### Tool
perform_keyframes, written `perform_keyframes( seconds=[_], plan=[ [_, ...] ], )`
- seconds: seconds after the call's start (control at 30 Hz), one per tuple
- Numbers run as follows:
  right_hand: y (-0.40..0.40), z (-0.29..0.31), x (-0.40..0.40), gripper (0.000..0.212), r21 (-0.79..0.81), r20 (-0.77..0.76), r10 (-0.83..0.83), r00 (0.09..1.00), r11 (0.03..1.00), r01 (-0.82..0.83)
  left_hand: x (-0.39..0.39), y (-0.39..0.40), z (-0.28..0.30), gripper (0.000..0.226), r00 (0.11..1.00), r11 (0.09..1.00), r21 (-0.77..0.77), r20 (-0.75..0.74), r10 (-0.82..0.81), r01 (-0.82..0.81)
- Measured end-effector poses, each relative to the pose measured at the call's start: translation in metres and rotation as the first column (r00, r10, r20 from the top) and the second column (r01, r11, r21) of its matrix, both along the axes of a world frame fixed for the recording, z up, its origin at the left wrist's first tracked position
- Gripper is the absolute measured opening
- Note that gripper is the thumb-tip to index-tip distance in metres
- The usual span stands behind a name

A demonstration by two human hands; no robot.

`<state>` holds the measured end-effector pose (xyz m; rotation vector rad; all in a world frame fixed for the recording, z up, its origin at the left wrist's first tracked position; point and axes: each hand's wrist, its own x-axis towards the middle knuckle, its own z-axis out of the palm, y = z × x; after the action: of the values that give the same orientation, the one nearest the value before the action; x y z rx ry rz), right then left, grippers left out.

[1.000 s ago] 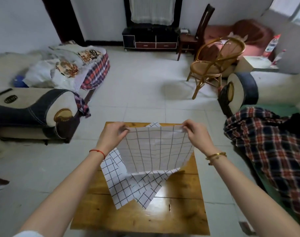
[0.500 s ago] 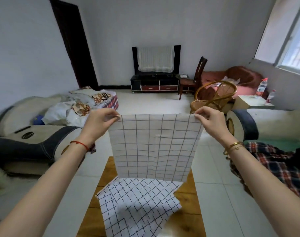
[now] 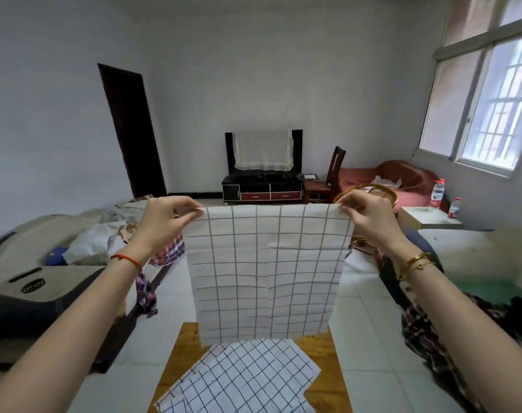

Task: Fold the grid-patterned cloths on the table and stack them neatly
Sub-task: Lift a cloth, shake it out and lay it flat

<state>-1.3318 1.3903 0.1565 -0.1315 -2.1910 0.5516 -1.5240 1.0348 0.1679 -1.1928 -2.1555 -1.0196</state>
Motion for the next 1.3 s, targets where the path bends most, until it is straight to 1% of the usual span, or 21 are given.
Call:
perform_keyframes(
  seconds=[0.27,0.37,0.53,0.77,1.07,1.13,1.3],
  plan=[
    [0.002,0.010,0.010,0.009,-0.010,0.029,0.055,0.998,0.998,-0.054,0.001,-0.004,0.009,0.015,0.998,0.999,-0.003,0.045,-0.049,0.049],
    [0.001,0.010,0.015,0.008,-0.002,0.026,0.053,0.998,0.999,-0.053,0.004,-0.005,0.009,0.014,0.998,0.999,-0.018,0.043,-0.050,0.051],
    [-0.001,0.007,0.023,0.004,-0.001,0.046,0.048,0.998,0.999,-0.048,0.010,-0.007,0.005,0.015,0.995,0.998,-0.028,0.081,-0.058,0.060],
    [-0.009,0.000,0.039,0.004,0.000,0.072,0.086,0.994,0.996,-0.087,0.015,-0.020,-0.010,0.015,0.990,0.991,-0.102,0.115,-0.080,0.092],
    [-0.012,-0.006,0.058,0.006,-0.088,0.107,0.196,0.975,0.978,-0.187,0.032,-0.040,-0.013,0.022,0.962,0.984,-0.095,0.244,-0.125,0.152],
    [-0.012,-0.007,0.060,0.005,-0.110,0.113,0.227,0.967,0.970,-0.215,0.032,-0.044,-0.012,0.019,0.952,0.984,-0.080,0.274,-0.134,0.162],
    [-0.010,-0.012,0.059,0.007,-0.218,0.102,0.317,0.943,0.932,-0.290,0.038,-0.047,-0.006,0.020,0.935,0.976,-0.115,0.326,-0.140,0.187]
  ],
)
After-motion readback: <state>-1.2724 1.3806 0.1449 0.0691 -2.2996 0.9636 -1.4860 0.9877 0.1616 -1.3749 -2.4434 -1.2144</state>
